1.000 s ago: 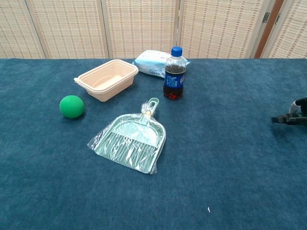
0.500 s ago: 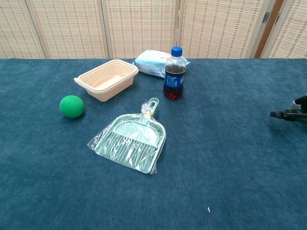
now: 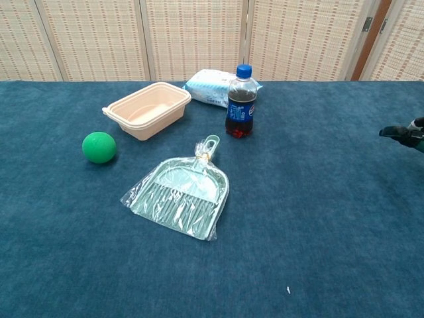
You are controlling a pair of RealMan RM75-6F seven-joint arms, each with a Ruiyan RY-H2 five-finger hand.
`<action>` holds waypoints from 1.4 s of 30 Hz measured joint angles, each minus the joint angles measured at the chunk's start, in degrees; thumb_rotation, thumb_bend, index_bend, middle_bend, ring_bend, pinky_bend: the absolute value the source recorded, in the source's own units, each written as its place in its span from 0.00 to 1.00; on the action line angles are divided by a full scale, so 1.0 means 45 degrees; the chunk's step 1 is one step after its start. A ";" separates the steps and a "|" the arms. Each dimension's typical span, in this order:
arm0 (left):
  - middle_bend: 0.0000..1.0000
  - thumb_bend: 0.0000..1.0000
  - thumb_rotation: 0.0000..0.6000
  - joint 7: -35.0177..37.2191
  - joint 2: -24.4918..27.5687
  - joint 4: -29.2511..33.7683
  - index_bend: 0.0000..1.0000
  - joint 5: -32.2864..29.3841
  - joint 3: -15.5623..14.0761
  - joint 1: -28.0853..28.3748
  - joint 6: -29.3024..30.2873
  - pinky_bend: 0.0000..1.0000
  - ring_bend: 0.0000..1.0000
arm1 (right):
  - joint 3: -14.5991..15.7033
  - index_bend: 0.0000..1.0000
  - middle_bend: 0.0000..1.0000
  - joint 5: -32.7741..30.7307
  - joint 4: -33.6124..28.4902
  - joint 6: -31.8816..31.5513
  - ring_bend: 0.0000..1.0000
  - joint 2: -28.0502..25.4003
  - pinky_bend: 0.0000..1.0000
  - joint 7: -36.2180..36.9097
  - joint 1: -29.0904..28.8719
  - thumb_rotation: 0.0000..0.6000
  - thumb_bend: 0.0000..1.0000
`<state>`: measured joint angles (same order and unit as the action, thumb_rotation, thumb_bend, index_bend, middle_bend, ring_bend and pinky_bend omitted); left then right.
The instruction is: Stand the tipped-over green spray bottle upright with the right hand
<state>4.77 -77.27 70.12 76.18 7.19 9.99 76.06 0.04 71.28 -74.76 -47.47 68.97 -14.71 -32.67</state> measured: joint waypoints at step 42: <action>0.10 0.61 1.00 -0.1733 0.1069 0.2017 0.19 0.0166 -0.0302 0.0416 -0.0347 0.02 0.03 | -0.0873 0.31 0.43 0.3145 -0.1857 -0.5826 0.33 -0.0399 0.35 0.4506 0.2181 1.00 0.33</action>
<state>-3.03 -72.47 79.19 76.93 5.83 11.86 74.50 -3.89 85.43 -83.12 -73.69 67.18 5.56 -22.86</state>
